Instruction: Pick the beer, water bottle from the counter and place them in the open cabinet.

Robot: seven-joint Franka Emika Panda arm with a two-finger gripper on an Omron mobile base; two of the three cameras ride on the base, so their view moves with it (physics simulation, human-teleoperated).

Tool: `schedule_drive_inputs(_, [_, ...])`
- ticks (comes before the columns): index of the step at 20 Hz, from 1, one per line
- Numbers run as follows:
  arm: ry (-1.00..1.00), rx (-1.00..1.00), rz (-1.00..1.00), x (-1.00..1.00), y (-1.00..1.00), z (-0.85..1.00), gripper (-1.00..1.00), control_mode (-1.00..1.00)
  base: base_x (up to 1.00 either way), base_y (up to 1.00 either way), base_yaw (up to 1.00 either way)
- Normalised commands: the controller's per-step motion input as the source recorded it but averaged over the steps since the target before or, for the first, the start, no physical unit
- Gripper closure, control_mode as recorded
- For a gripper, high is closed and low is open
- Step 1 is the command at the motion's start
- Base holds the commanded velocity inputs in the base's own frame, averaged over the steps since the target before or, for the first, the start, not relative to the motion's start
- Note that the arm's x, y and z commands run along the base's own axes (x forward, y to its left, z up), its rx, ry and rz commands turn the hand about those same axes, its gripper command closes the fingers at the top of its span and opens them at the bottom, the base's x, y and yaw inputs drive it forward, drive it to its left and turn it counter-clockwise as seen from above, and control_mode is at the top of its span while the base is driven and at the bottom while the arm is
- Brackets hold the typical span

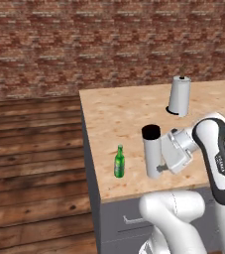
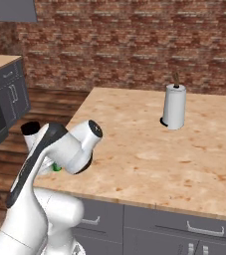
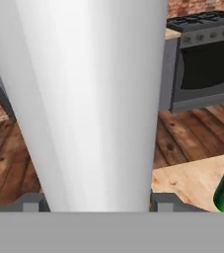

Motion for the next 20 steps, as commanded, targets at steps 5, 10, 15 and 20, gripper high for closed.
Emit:
schedule_drive_inputs(5, [-0.09, 0.0, -0.12, -0.68, -0.18, 0.25, 1.0, -1.0, 0.0, 0.0, 0.0])
schedule_drive_inputs(10, [-0.01, 0.0, -0.15, -0.18, -0.29, 0.01, 1.0, -1.0, 0.0, 0.0, 0.0])
schedule_drive_inputs(15, [0.0, 0.0, -0.15, 0.0, -0.46, 0.0, 1.0, -1.0, 0.0, 0.0, 0.0])
schedule_drive_inputs(20, [0.0, 0.0, -0.13, 0.02, -0.32, 0.0, 1.0, -1.0, 0.0, 0.0, 0.0])
